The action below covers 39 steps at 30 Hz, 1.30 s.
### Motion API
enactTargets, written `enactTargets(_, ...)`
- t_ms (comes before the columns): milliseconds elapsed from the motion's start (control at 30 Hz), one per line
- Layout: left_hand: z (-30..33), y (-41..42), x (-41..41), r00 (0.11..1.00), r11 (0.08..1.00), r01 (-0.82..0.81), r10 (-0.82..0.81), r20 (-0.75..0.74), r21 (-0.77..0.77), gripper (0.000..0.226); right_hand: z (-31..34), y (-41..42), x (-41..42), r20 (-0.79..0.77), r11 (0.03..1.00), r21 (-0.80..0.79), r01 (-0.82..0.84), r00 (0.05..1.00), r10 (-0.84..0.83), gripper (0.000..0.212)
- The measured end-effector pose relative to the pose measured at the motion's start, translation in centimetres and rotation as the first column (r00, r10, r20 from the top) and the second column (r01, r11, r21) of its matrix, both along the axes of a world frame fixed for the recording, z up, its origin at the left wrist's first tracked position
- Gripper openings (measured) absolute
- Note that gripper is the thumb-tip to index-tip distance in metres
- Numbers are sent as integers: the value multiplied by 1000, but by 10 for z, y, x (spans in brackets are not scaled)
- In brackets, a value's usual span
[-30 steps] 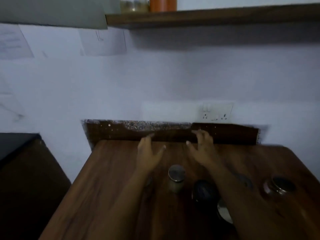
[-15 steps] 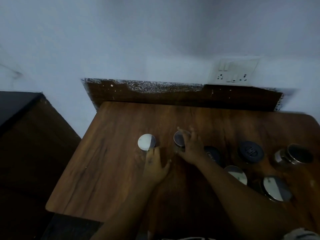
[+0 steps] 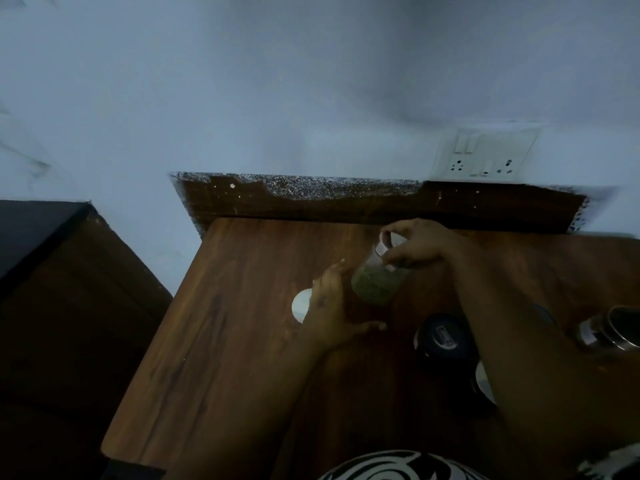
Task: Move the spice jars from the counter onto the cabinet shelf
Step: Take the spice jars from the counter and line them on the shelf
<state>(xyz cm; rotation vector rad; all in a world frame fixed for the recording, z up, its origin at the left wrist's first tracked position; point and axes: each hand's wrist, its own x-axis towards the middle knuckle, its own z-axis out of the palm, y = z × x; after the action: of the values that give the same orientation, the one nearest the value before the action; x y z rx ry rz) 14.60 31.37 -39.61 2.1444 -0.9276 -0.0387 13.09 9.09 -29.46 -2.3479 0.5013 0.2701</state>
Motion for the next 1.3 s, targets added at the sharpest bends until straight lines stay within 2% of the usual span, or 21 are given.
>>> enactTargets(67,11,-12,1,990,991,64,-78,-121,-114,109,19,-7,-1,28,986,161,43,998,-48,68)
enactTargets(167,25,-20,7,874,885,34,-251,-416,-464,73,33,-11,-5,54,929,359,87,992,-114,52)
enactTargets(233,30,-17,13,676,801,-90,-387,-627,-592,54,37,-9,-6,84,917,378,130,981,-174,46)
enactTargets(300,30,-15,19,403,771,-204,-495,-770,-603,58,39,-3,-5,114,913,371,173,967,-229,53)
enactTargets(333,30,-15,19,326,773,-229,-512,-795,-592,62,40,1,-3,122,918,348,191,961,-247,58)
enactTargets(367,30,-17,19,295,772,-248,-515,-805,-585,66,40,4,-2,128,933,294,208,959,-254,64)
enactTargets(467,35,-24,16,309,772,-324,-460,-832,-547,74,39,15,0,176,976,121,179,964,-198,75)
enactTargets(567,37,-23,14,293,773,-351,-446,-846,-529,76,36,23,-1,255,979,173,108,955,-150,65)
enactTargets(600,37,-21,14,254,760,-362,-476,-842,-539,79,36,26,-2,278,970,213,116,944,-175,63)
enactTargets(667,35,-14,13,104,714,-400,-587,-803,-574,86,34,28,-3,327,950,275,146,915,-235,59)
enactTargets(733,35,-9,11,-57,691,-442,-658,-751,-572,97,31,29,-4,377,923,362,132,885,-274,43)
enactTargets(767,35,-9,11,-86,698,-436,-661,-746,-568,98,31,30,-5,382,904,414,108,881,-280,36)
enactTargets(800,37,-11,12,-79,709,-422,-650,-756,-566,95,31,31,-5,375,886,455,87,884,-279,33)
enactTargets(867,44,-16,11,8,732,-397,-601,-799,-554,88,29,33,-4,340,831,549,93,883,-323,44)
enactTargets(967,47,-28,11,298,785,-333,-438,-848,-523,69,22,37,3,289,727,639,252,797,-530,65)
enactTargets(1000,47,-32,12,340,793,-331,-404,-849,-511,63,18,38,5,282,712,637,296,770,-572,70)
enactTargets(1067,47,-34,14,349,788,-342,-400,-848,-512,66,11,42,6,268,694,638,334,749,-606,77)
enactTargets(1167,50,-23,18,223,737,-377,-516,-827,-562,88,7,47,6,240,653,680,334,740,-628,89)
enactTargets(1200,49,-22,19,212,730,-377,-531,-821,-570,87,7,48,5,215,616,717,326,738,-640,93)
enactTargets(1233,51,-22,16,242,743,-357,-513,-824,-567,79,7,47,6,194,581,751,315,735,-650,92)
enactTargets(1300,51,-25,10,368,761,-295,-468,-804,-578,61,9,47,3,221,547,798,252,723,-655,75)
